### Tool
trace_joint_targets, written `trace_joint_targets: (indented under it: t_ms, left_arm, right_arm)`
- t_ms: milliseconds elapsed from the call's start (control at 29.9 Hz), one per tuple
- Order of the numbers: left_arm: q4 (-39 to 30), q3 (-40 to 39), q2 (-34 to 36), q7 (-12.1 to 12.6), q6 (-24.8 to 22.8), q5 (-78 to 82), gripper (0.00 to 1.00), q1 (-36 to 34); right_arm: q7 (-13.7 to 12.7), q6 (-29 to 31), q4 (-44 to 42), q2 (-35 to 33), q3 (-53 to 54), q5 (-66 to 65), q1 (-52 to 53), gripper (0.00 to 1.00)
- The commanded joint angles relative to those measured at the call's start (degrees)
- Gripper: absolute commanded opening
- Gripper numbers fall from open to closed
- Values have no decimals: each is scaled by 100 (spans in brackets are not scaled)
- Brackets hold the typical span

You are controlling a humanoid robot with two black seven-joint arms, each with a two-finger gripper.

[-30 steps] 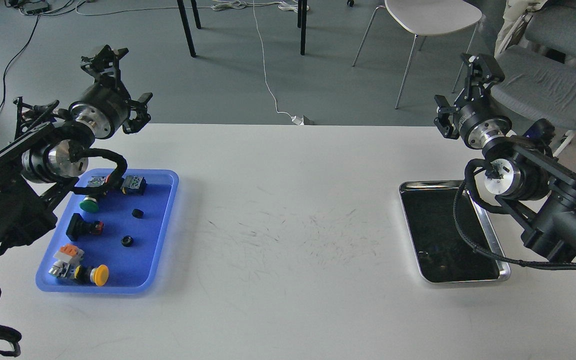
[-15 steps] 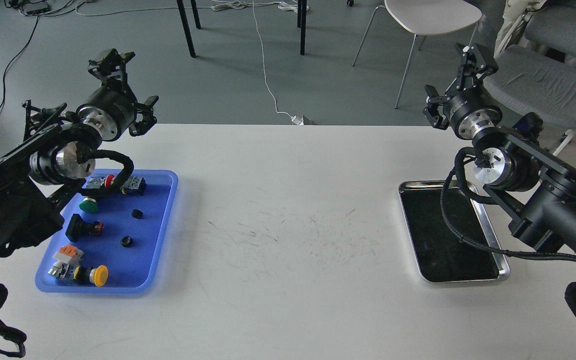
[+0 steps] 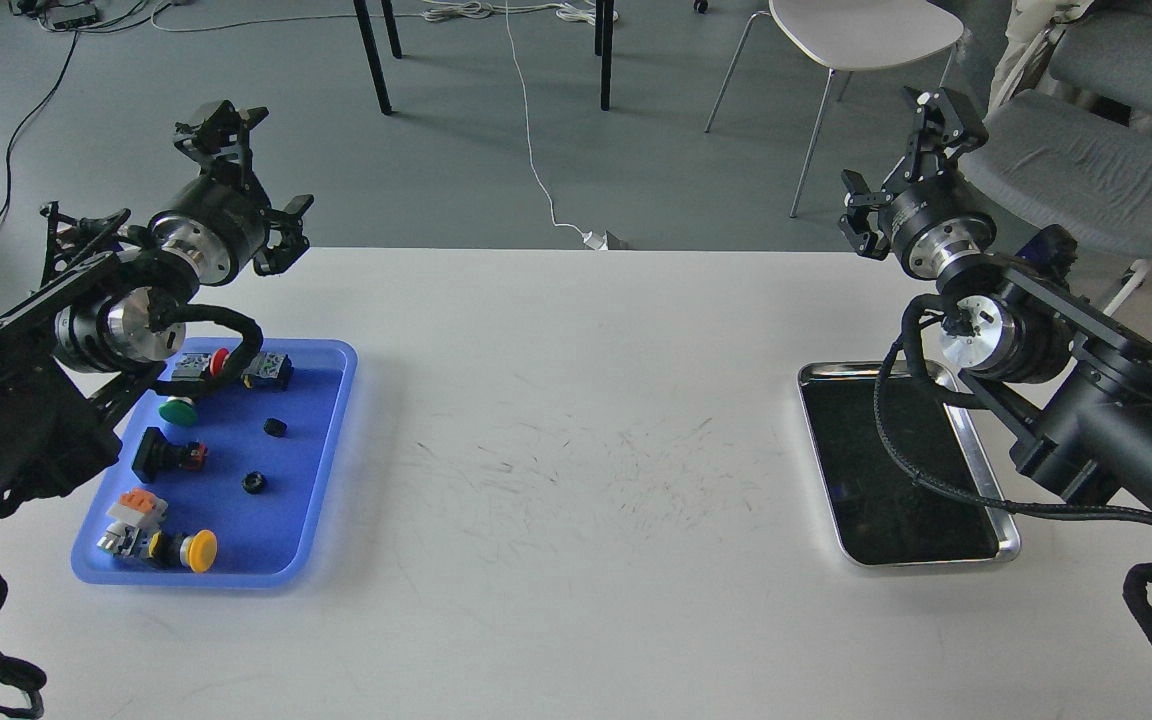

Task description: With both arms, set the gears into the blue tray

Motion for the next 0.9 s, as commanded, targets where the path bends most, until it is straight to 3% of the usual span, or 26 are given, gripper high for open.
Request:
trace_joint_targets:
  t_ms: [0, 869]
  left_arm:
    - [-14, 8, 8, 24, -217, -9, 98, 10]
    - [56, -18, -53, 24, -245, -70, 98, 1]
  right_arm:
    - [0, 0, 0, -1, -5, 0, -12, 99]
    - [87, 0, 53, -19, 3, -27, -38, 99]
